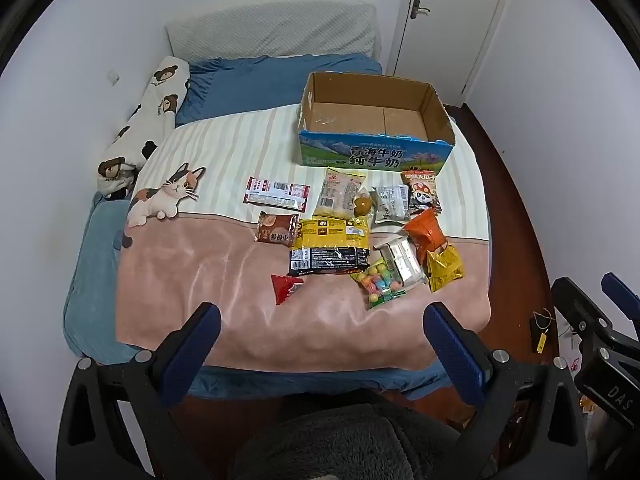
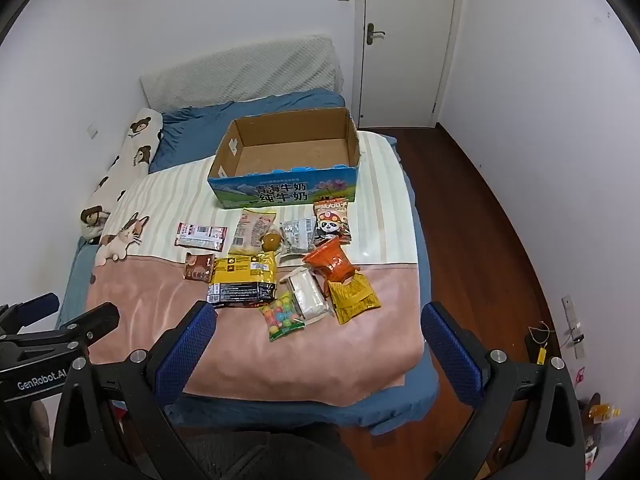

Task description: Organize snacks

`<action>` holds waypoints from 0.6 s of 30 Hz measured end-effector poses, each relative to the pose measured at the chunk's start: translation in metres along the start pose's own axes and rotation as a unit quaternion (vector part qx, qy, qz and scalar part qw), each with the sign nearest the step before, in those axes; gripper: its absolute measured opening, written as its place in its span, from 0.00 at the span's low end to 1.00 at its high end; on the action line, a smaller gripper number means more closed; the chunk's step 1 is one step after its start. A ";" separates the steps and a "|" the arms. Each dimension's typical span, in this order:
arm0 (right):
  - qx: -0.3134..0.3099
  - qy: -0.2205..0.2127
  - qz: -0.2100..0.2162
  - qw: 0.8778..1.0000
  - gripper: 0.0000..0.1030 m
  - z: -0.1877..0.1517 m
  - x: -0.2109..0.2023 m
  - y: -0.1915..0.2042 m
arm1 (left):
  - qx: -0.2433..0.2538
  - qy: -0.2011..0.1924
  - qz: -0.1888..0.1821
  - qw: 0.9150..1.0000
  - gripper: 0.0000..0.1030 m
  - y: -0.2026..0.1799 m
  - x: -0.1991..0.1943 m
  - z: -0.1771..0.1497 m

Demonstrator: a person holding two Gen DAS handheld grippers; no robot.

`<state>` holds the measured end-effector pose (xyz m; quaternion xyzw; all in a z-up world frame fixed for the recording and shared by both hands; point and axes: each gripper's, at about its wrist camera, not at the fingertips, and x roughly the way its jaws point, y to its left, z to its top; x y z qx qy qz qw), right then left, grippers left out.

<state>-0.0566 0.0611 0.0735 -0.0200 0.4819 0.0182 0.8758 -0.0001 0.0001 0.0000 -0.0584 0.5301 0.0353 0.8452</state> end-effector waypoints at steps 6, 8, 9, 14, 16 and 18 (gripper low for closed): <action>0.002 0.003 0.001 1.000 1.00 0.000 0.001 0.000 | 0.002 0.000 0.007 1.000 1.00 0.000 0.000 0.000; 0.001 0.003 0.000 1.000 1.00 -0.001 0.001 0.000 | 0.002 0.001 0.006 1.000 1.00 -0.001 0.000 0.000; 0.000 0.003 0.000 1.000 1.00 -0.001 0.001 -0.001 | 0.002 0.001 0.006 1.000 1.00 -0.001 0.000 0.000; -0.001 0.004 -0.003 1.000 1.00 -0.003 0.005 0.001 | 0.002 0.001 0.006 1.000 1.00 -0.001 0.000 0.000; 0.000 0.004 -0.003 1.000 1.00 -0.003 0.005 0.000 | 0.002 0.003 0.006 1.000 1.00 -0.001 0.000 0.000; 0.000 0.005 -0.003 1.000 1.00 -0.001 0.004 -0.001 | 0.003 0.003 0.006 1.000 1.00 -0.001 0.000 -0.001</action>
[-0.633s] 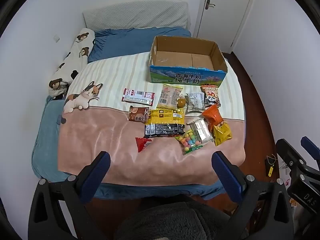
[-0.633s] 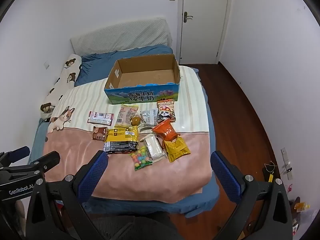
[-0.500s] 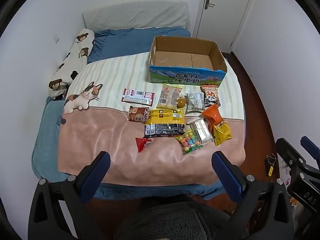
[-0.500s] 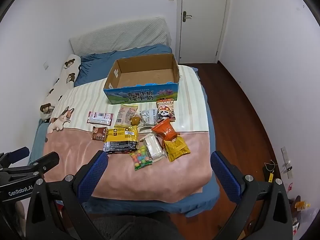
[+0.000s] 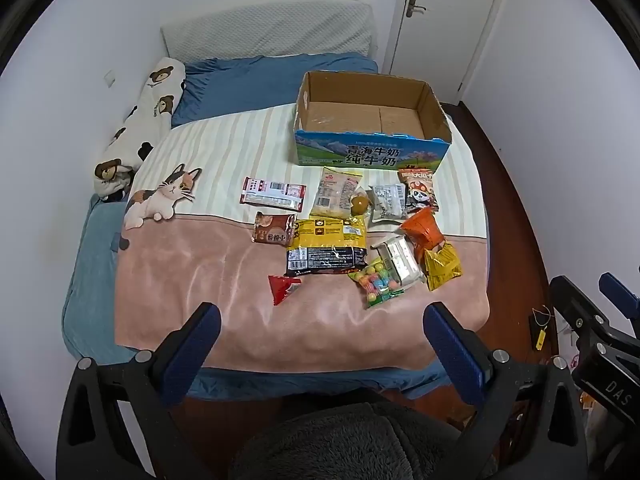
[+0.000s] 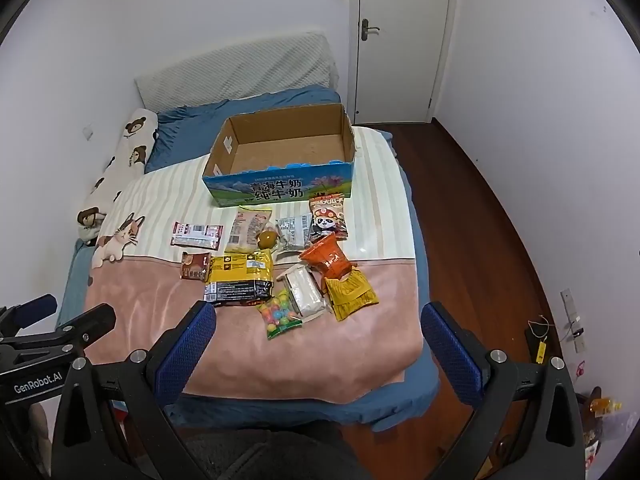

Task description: Organize snacks

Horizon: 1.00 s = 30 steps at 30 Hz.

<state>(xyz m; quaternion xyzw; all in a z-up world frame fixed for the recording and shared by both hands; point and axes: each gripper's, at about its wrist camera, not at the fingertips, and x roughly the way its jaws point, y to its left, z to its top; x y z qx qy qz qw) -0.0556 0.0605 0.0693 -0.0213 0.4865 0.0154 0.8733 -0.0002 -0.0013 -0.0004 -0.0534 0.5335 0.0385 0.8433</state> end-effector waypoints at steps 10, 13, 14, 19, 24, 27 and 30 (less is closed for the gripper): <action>-0.002 0.012 0.000 1.000 1.00 -0.006 0.002 0.004 | -0.001 0.010 -0.004 1.000 1.00 -0.004 0.007 -0.002; -0.001 0.016 0.000 1.000 1.00 -0.008 0.003 0.004 | -0.002 0.010 -0.004 1.000 1.00 -0.002 0.007 -0.004; 0.000 0.017 0.001 1.000 1.00 -0.008 0.004 0.003 | -0.002 0.010 -0.004 1.000 1.00 -0.002 0.007 -0.004; 0.000 0.022 0.001 1.000 1.00 -0.008 0.005 0.004 | -0.001 0.013 -0.006 1.000 1.00 -0.001 0.008 -0.005; 0.000 0.025 0.001 1.000 1.00 -0.008 0.008 0.004 | -0.002 0.016 -0.006 1.000 1.00 -0.002 0.009 -0.005; 0.000 0.027 0.002 1.000 1.00 -0.008 0.010 0.003 | -0.003 0.018 -0.006 1.000 1.00 -0.003 0.011 -0.006; 0.001 0.027 0.002 1.000 1.00 -0.009 0.009 0.003 | -0.003 0.018 -0.006 1.000 1.00 -0.002 0.011 -0.006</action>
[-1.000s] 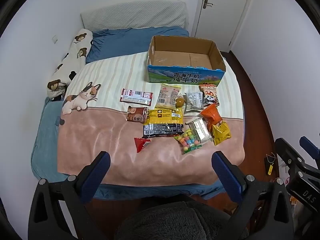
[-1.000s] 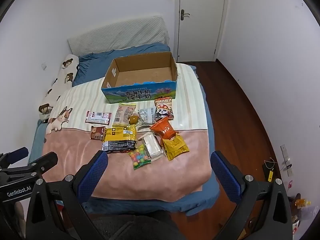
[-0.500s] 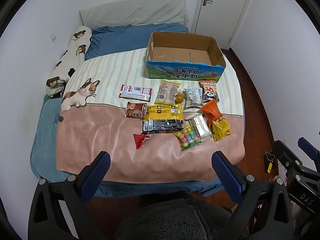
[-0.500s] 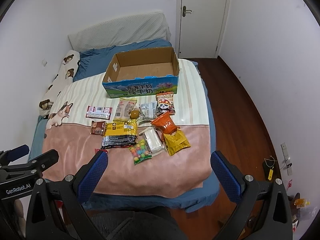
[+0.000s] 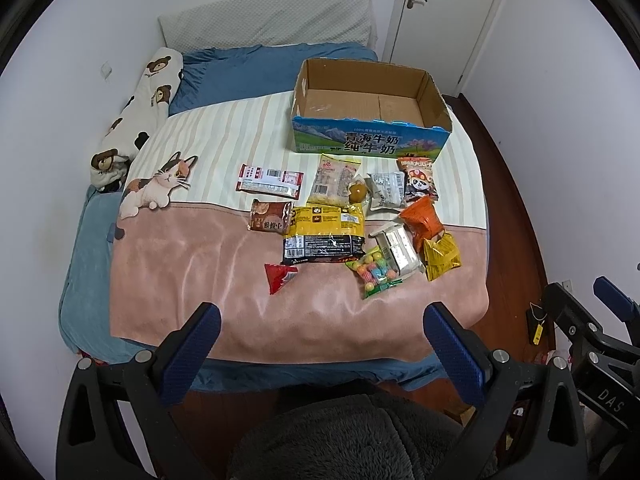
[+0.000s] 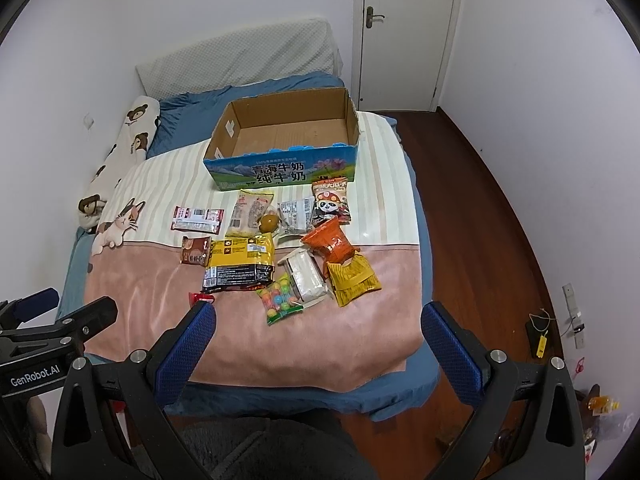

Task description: Organize snacks

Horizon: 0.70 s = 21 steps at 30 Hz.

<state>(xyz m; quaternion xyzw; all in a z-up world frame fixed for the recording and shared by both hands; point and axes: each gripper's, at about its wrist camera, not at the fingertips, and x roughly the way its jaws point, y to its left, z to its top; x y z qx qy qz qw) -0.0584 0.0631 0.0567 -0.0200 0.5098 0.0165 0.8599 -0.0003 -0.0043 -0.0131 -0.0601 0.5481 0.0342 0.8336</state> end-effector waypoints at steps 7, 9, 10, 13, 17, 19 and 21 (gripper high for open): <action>0.001 0.000 -0.001 1.000 1.00 0.000 0.001 -0.001 | 0.000 0.001 -0.001 1.000 1.00 0.001 0.000 0.000; 0.001 0.000 -0.001 1.000 1.00 0.000 0.001 -0.001 | 0.000 0.001 -0.001 1.000 1.00 0.001 0.000 0.000; 0.001 0.001 0.000 1.000 1.00 0.000 0.002 -0.001 | 0.001 0.001 -0.001 1.000 1.00 0.001 0.000 0.000; 0.000 0.000 -0.001 1.000 1.00 -0.001 0.001 -0.001 | 0.000 0.001 -0.002 1.000 1.00 0.001 0.000 -0.001; 0.001 0.000 -0.001 1.000 1.00 -0.001 0.002 -0.001 | 0.001 0.001 -0.001 1.000 1.00 0.001 0.000 -0.001; 0.001 0.000 -0.001 1.000 1.00 -0.001 0.001 -0.001 | 0.002 0.000 -0.001 1.000 1.00 0.001 0.000 -0.001; 0.000 -0.001 -0.001 1.000 1.00 0.000 0.002 -0.002 | 0.002 0.000 0.000 1.000 1.00 0.001 0.001 -0.001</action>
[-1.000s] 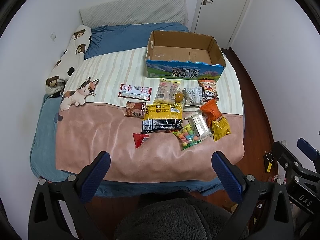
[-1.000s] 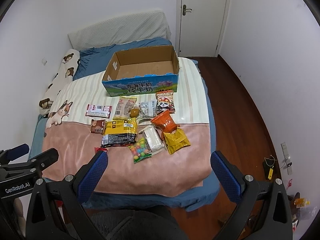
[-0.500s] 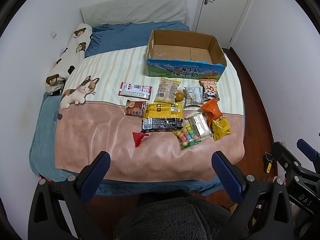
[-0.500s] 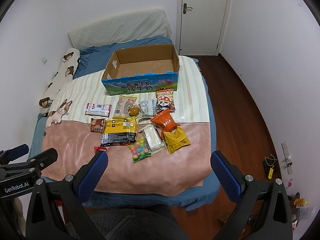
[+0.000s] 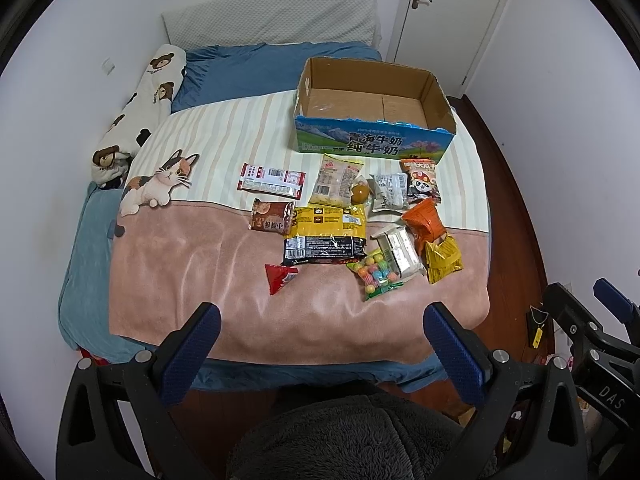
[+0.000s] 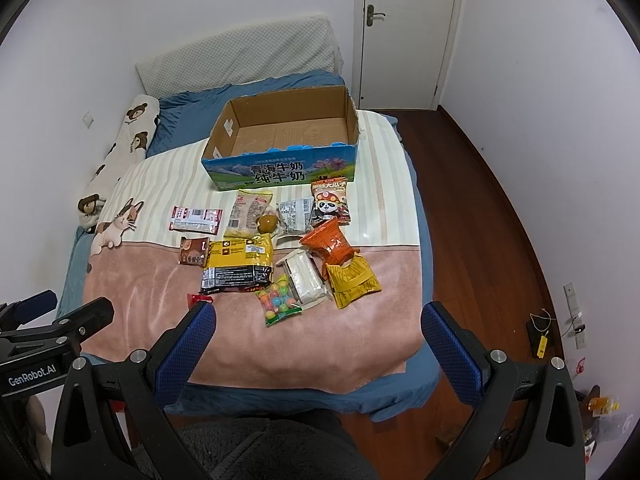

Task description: Organize snacks

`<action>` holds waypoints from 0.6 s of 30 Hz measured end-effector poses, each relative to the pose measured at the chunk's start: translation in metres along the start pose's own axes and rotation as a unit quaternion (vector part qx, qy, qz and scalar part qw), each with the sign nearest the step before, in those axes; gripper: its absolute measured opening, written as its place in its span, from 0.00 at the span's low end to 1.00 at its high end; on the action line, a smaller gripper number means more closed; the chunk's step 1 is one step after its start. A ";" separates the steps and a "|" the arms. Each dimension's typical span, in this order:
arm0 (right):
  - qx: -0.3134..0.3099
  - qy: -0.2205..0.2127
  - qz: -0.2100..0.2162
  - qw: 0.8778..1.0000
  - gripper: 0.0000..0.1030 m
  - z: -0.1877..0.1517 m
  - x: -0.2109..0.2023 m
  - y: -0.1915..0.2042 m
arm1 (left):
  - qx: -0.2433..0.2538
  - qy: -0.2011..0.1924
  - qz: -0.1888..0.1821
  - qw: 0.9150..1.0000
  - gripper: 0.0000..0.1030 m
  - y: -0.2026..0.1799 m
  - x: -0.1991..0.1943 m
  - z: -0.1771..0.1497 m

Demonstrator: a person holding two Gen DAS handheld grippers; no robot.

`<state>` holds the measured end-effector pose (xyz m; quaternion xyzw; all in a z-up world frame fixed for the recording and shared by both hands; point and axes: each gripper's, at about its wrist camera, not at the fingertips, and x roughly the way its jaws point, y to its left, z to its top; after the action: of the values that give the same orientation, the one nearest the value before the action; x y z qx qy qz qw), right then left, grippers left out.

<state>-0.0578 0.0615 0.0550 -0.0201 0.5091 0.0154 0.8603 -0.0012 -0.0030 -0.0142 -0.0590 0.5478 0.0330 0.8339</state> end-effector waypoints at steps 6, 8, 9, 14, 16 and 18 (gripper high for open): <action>0.000 0.000 0.000 1.000 1.00 0.001 0.002 -0.002 | -0.001 0.000 0.000 1.000 1.00 0.001 0.001 -0.001; 0.000 0.001 0.000 1.000 1.00 0.001 0.003 -0.002 | 0.000 0.000 -0.001 1.000 1.00 0.001 0.001 -0.001; 0.000 0.001 0.000 1.000 1.00 0.001 0.002 -0.002 | 0.000 0.000 0.000 1.000 1.00 0.001 0.001 -0.001; 0.000 0.000 0.000 1.000 1.00 0.002 0.002 -0.002 | 0.000 0.001 0.000 1.000 1.00 0.001 0.002 -0.001; 0.001 0.001 0.000 1.000 1.00 0.003 0.003 -0.002 | -0.001 0.001 0.000 1.000 1.00 0.001 0.002 0.000; 0.001 0.001 0.000 1.000 1.00 0.003 0.004 -0.002 | -0.001 0.001 0.000 1.000 1.00 0.001 0.002 0.000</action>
<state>-0.0533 0.0598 0.0532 -0.0192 0.5097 0.0154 0.8600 -0.0007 -0.0025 -0.0162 -0.0597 0.5483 0.0331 0.8335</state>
